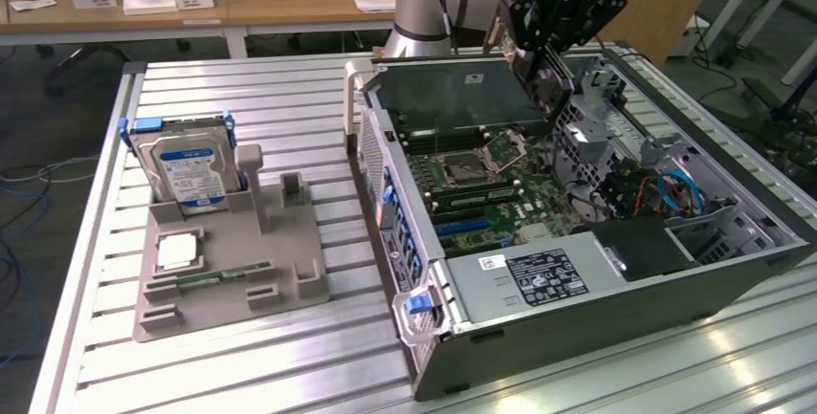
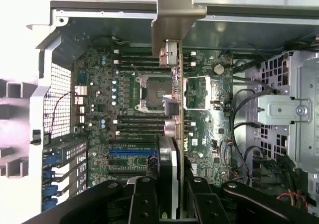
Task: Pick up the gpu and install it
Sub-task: 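Insert the gpu into the slot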
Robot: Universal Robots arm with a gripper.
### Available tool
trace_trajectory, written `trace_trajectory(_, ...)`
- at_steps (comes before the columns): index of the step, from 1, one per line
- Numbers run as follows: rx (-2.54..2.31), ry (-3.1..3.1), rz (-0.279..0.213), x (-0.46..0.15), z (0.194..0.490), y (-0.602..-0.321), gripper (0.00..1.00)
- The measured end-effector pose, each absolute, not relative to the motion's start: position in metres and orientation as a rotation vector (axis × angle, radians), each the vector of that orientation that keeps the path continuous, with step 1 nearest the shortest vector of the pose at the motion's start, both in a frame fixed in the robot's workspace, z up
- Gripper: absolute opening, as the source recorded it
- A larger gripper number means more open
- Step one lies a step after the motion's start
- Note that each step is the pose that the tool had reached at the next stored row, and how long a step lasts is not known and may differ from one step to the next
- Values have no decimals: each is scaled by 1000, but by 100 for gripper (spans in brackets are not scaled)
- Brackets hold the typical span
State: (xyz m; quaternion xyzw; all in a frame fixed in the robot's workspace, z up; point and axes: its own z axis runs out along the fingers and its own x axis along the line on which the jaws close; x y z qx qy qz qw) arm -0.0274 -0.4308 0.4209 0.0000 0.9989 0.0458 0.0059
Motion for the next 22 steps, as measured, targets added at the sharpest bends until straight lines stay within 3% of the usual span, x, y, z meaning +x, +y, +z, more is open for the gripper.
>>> trace_trajectory(22,-363,3116,149,-31,421,-431,28)
